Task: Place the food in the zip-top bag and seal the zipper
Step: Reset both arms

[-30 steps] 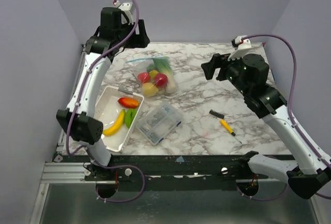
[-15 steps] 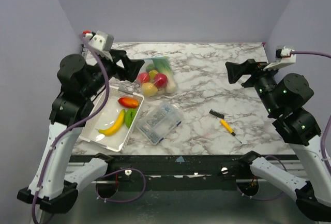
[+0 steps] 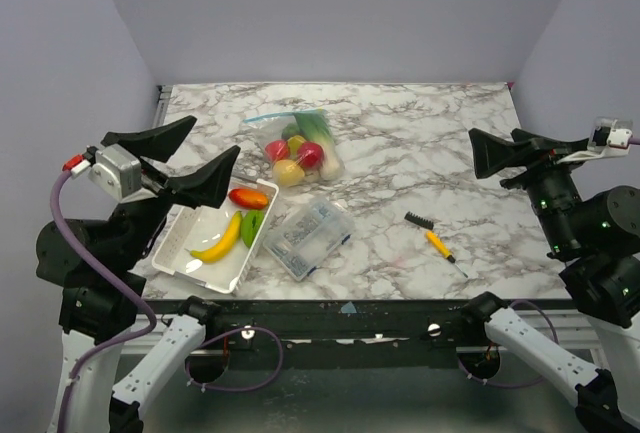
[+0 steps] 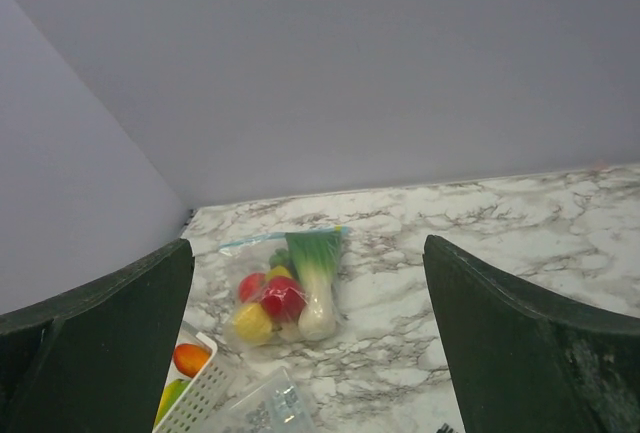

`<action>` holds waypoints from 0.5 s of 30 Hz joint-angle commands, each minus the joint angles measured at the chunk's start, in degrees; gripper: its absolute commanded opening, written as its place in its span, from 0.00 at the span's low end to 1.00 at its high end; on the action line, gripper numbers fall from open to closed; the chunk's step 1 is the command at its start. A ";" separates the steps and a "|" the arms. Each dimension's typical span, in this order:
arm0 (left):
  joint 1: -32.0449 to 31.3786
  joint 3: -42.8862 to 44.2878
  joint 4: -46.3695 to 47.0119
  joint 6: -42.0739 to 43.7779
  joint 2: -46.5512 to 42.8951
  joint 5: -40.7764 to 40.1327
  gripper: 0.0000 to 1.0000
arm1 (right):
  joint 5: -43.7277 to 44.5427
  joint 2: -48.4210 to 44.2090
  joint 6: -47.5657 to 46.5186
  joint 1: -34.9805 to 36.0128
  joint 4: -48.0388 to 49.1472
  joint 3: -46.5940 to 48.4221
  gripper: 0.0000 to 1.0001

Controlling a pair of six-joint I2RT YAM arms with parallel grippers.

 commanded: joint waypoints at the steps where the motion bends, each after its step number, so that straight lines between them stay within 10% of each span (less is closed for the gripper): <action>1: -0.20 -3.05 4.53 0.29 -1.84 -1.82 0.84 | 1.47 -1.48 1.87 -0.17 -0.76 0.18 1.00; 15: -0.20 -3.93 4.01 0.66 -2.32 -2.13 0.84 | 5.02 0.54 2.32 -0.18 -3.75 2.51 1.00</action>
